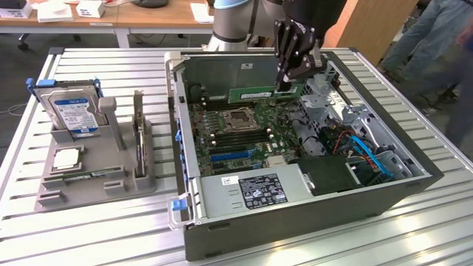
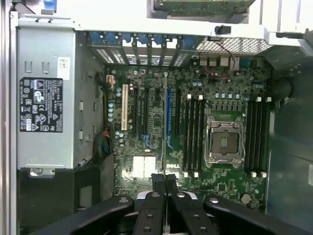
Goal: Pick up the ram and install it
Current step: 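Pick up the ram and move it above insertion slot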
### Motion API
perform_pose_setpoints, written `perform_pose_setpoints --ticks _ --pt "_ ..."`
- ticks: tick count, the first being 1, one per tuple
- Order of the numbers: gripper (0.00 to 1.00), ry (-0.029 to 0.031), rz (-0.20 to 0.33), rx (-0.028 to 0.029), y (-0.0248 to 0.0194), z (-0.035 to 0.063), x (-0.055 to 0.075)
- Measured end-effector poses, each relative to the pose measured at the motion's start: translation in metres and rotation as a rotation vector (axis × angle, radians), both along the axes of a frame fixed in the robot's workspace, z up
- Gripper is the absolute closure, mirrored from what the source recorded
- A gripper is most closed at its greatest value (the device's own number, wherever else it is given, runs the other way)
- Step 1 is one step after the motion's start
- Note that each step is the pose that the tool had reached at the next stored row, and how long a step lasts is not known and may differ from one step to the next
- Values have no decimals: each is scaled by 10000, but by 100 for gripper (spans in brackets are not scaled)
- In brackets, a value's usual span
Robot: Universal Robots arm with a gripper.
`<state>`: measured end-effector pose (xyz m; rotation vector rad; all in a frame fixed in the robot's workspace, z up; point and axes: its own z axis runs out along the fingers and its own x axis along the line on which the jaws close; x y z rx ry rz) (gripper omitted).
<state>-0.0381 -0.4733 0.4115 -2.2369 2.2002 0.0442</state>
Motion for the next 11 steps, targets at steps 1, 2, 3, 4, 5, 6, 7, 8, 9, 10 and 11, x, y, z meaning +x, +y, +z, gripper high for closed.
perform_pose_setpoints --ticks 1,2,3,4,5,6,7,8,9,10,11 --pt "89 0 0 -2 21 0 0" --pt "89 0 0 -2 39 1 0" --pt "89 0 0 0 58 0 0" --pt "89 0 0 -1 78 0 0" --pt "89 0 0 0 104 -1 0" --pt "89 1 0 0 122 0 2" --pt "89 0 1 0 134 -1 5" --pt "89 0 0 -1 148 -1 5" --pt "89 1 -1 -1 164 -1 5" --pt "89 0 -1 -2 181 -1 5" --pt "89 0 0 1 203 -3 5"
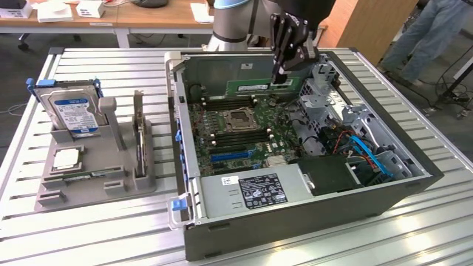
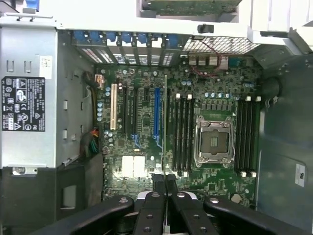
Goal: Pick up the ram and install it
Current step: 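Pick up the ram and move it above insertion slot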
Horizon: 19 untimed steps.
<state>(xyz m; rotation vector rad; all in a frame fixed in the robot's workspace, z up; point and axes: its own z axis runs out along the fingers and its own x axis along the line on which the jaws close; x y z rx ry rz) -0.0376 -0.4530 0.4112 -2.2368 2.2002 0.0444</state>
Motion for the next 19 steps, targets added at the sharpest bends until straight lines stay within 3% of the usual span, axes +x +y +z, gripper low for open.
perform_pose_setpoints --ticks 10,19 --pt "89 0 0 61 132 -37 0" --pt "89 0 -2 82 173 -50 0"
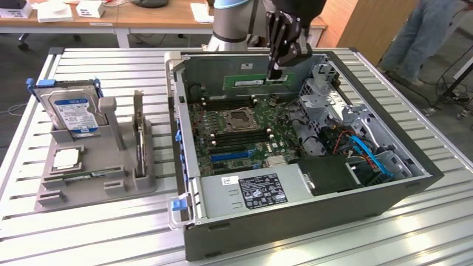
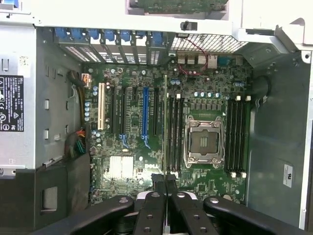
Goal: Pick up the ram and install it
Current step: 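Pick up the ram and move it above insertion slot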
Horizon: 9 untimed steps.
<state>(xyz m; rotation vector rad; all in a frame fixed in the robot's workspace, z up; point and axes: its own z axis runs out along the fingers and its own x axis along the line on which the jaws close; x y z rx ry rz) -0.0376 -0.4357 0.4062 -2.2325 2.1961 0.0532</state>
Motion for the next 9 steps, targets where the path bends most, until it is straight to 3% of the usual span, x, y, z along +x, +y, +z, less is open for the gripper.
perform_pose_setpoints --ticks 6,9 --pt "89 0 2 2 60 -2 1" --pt "89 0 1 3 110 -4 1"
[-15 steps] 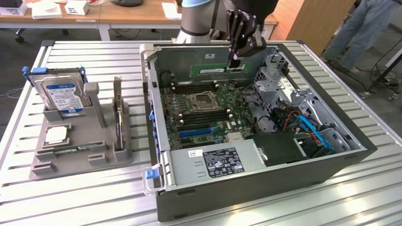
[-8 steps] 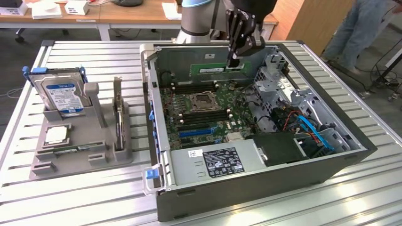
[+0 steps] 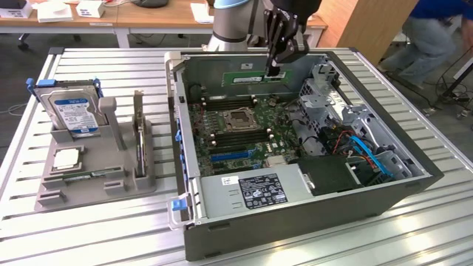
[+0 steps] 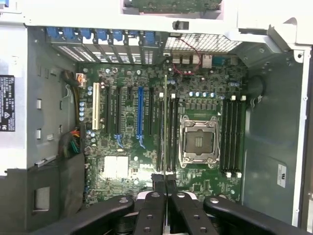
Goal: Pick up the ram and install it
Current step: 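Pick up the ram and move it above insertion slot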
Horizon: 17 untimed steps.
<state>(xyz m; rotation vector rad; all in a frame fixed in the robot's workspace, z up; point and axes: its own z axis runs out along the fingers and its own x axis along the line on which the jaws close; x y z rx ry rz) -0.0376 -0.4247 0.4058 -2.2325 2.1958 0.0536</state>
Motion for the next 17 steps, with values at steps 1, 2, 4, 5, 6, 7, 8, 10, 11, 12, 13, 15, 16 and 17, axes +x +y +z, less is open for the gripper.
perform_pose_setpoints --ticks 1,2,4,5,6,7,8,10,11,12,13,15,16,17 --pt "89 0 0 0 22 -1 1" --pt "89 0 0 0 45 -2 0" --pt "89 0 0 -2 88 -3 0" --pt "89 0 -1 -1 104 -5 0" --pt "89 -1 0 0 118 -6 0" --pt "89 0 0 0 132 -8 0" --pt "89 0 0 -1 145 -8 0" --pt "89 0 0 -1 161 -9 0" --pt "89 0 1 -1 162 -9 0" --pt "89 0 1 -1 162 -9 1" --pt "89 0 1 0 162 -9 0" --pt "89 0 0 -1 162 -9 0" --pt "89 -1 0 1 163 -13 0" --pt "89 -1 0 2 163 -29 0"
